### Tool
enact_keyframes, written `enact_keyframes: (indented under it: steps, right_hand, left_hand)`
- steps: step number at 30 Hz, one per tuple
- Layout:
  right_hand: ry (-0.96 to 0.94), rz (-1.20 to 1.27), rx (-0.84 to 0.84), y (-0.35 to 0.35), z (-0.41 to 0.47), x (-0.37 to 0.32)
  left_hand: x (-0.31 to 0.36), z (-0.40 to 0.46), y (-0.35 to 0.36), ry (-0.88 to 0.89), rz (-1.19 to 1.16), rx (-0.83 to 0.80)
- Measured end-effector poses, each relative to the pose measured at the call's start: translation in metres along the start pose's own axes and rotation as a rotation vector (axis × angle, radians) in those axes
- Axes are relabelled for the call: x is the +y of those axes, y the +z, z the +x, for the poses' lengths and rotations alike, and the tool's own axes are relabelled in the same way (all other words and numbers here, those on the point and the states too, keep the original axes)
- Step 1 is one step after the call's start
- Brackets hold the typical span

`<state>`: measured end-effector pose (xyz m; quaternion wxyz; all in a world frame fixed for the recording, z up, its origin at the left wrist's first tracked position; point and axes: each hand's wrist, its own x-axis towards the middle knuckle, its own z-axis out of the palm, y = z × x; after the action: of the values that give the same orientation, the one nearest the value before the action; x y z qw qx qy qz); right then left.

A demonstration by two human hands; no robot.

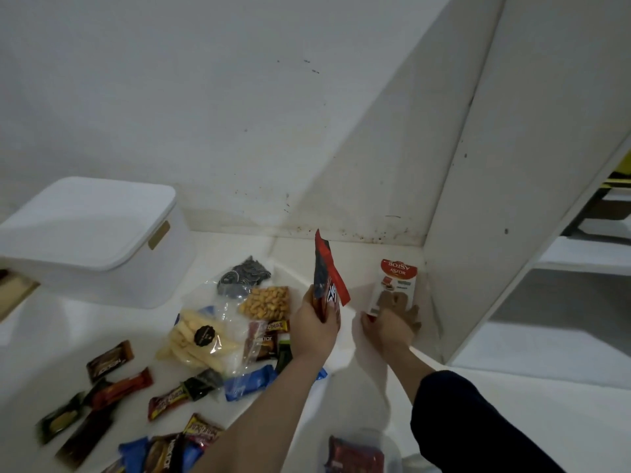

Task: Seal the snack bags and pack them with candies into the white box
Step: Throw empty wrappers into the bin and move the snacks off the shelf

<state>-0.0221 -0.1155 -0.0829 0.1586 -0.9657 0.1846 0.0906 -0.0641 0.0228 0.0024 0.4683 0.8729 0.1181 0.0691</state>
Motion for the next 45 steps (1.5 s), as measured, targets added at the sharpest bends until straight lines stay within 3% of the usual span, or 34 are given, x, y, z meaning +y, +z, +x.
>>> enact_keyframes:
  steps: [5,9,15,19,27,34,39,45]
  right_hand:
    - [-0.103,0.242,0.153,-0.016,-0.026,-0.004]
    - [-0.218,0.743,0.257,-0.040,-0.077,-0.021]
    - [-0.235,1.114,0.164,-0.071,-0.181,-0.055]
    - [-0.286,1.222,0.064,-0.063,-0.260,-0.085]
    - [-0.525,1.138,-0.278,-0.012,-0.431,-0.172]
    - [-0.706,0.945,-0.681,0.067,-0.552,-0.239]
    - [-0.682,0.765,-0.913,0.134,-0.612,-0.277]
    - [-0.595,0.509,-1.054,0.223,-0.642,-0.325]
  left_hand:
    - [0.004,-0.015,-0.021,-0.021,-0.068,0.029]
    - [0.007,-0.035,-0.054,-0.049,-0.107,0.109]
    - [-0.008,-0.087,-0.134,-0.060,-0.206,0.266]
    - [-0.034,-0.141,-0.203,-0.126,-0.228,0.420]
    - [-0.122,-0.273,-0.347,-0.278,-0.202,0.737]
    - [-0.210,-0.377,-0.429,-0.552,-0.129,1.006]
    - [-0.277,-0.420,-0.458,-0.727,-0.137,1.131]
    - [-0.360,-0.427,-0.473,-0.981,-0.179,1.210]
